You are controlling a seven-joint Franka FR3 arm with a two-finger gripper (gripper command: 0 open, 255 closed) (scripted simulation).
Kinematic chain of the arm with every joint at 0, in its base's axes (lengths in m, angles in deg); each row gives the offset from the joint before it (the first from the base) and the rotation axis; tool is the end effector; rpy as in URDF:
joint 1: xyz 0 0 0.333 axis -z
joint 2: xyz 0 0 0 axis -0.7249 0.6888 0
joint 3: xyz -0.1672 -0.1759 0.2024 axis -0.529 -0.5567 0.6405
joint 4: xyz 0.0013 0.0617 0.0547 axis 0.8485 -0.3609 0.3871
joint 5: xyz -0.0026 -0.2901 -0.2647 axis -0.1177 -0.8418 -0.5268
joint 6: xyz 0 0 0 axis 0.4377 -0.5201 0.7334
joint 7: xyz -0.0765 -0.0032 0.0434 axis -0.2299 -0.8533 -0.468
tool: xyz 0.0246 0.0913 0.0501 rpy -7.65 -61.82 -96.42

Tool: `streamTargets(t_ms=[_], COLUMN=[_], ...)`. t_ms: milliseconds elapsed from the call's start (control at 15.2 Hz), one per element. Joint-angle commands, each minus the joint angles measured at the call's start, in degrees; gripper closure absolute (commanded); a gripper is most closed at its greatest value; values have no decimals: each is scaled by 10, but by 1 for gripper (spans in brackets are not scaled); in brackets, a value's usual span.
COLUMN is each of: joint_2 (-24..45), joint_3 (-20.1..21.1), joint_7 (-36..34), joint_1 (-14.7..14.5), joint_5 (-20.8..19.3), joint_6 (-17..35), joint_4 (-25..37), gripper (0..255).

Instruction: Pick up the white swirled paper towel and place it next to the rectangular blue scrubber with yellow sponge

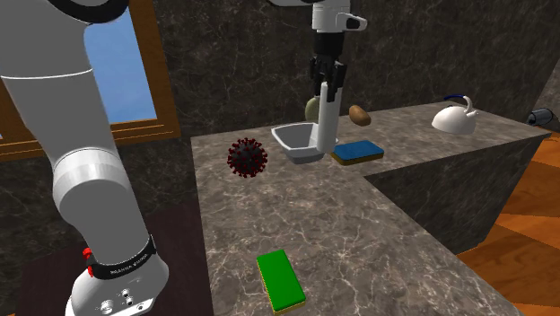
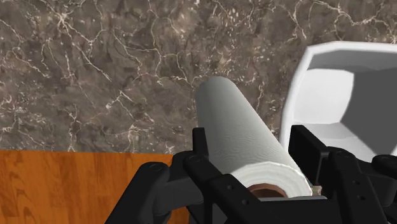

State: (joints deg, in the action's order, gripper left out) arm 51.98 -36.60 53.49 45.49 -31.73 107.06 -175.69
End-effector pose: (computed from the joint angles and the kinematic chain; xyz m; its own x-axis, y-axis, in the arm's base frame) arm 0.5721 -0.0516 0.5649 0.9774 -0.2107 0.0183 -0.2105 -0.9775 -0.0126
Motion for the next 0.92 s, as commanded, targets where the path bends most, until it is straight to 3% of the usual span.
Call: streamTargets(t_ms=[0, 528, 858], joint_2=[31, 183, 183], joint_3=[6, 27, 27], joint_7=[-12, -60, -59], joint_1=[-6, -32, -33], joint_5=[3, 10, 10], joint_6=[12, 22, 61], joint_4=[19, 161, 123], gripper=[255, 255, 255])
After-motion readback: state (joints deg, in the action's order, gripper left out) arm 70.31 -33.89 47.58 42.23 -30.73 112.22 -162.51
